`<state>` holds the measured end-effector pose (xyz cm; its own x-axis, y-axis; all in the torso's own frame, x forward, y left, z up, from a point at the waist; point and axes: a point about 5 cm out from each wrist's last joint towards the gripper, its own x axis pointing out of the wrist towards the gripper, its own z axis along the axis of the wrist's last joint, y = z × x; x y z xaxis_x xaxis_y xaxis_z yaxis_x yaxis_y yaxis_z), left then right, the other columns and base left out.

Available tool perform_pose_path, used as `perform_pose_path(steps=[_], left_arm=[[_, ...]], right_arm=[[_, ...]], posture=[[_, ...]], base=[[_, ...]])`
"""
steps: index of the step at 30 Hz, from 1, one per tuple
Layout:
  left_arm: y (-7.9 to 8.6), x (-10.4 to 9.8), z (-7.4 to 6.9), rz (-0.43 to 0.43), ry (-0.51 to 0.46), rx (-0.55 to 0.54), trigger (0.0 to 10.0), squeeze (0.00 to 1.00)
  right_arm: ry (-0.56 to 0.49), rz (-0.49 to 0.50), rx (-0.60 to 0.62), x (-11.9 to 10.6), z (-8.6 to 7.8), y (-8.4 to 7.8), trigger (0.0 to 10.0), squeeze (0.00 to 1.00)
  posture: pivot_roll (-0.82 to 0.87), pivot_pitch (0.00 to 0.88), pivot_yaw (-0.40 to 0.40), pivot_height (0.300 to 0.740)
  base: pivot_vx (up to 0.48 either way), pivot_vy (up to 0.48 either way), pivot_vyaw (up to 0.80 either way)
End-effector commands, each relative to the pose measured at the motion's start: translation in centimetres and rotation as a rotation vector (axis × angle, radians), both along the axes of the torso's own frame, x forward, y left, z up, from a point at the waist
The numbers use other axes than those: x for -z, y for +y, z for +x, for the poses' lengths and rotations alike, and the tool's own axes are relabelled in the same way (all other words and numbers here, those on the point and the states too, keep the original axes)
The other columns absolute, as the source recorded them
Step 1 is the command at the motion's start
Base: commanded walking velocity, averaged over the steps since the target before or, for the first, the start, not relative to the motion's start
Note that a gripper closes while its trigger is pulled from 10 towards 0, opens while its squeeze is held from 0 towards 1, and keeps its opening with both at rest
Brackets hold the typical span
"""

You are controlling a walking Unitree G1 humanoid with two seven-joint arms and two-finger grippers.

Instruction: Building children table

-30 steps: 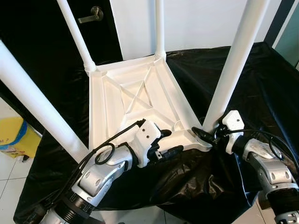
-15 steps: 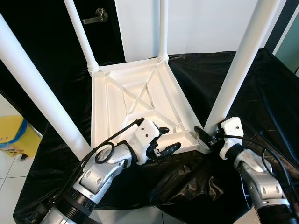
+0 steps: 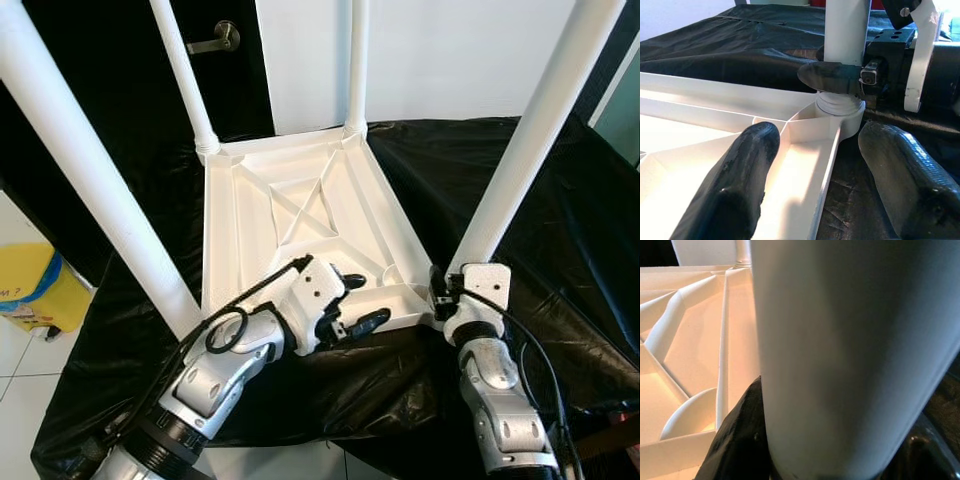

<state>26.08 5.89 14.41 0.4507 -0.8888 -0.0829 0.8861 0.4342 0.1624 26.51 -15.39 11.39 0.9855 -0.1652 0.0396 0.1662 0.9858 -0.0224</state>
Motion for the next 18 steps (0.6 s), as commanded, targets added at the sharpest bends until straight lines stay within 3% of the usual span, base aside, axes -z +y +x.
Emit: perform_pose_path(steps=[1, 18], left_arm=[[0.1, 0.26, -0.22, 0.02, 0.006, 0.062, 10.0, 0.0], [0.57, 0.17, -0.07, 0.018, -0.002, 0.028, 10.0, 0.0]], right_arm=[[0.073, -0.019, 0.045, 1.36, -0.44, -0.65, 10.0, 0.0], [0.068, -0.032, 0.047, 1.08, -0.84, -0.84, 10.0, 0.0]], posture=[[-0.17, 0.006, 0.019, 0.74], [-0.16, 0.028, 0.008, 0.74]], base=[[0.0, 0.0, 0.0], [0.0, 0.0, 0.0]])
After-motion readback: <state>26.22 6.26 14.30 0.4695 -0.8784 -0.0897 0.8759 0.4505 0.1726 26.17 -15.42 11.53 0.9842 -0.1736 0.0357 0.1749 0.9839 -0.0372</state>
